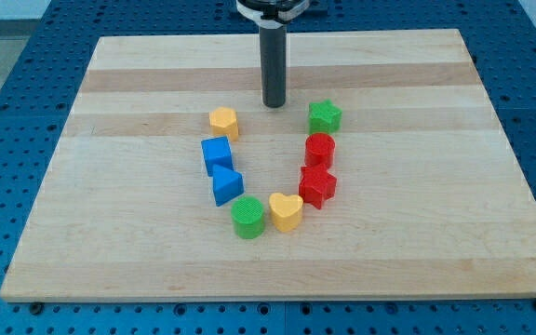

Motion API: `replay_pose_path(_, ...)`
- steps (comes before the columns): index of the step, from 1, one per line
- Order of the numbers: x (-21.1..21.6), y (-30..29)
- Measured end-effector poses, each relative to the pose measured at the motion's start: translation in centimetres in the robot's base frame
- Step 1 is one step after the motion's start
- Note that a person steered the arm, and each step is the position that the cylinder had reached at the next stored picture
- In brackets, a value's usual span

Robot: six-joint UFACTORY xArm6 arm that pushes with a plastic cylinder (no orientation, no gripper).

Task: Move the green star to the top right of the board

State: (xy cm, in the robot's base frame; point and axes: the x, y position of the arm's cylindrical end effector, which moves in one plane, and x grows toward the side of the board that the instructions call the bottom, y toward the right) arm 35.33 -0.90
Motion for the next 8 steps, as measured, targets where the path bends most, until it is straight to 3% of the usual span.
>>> replay_pose_path(1,7.1,0.0)
replay_pose_path(2,7.1,0.4)
replay_pose_path(4,-1.1,14.1)
replay_pose_path(7,-3.5,18.0)
replay_pose_path(8,-6.2,19.4)
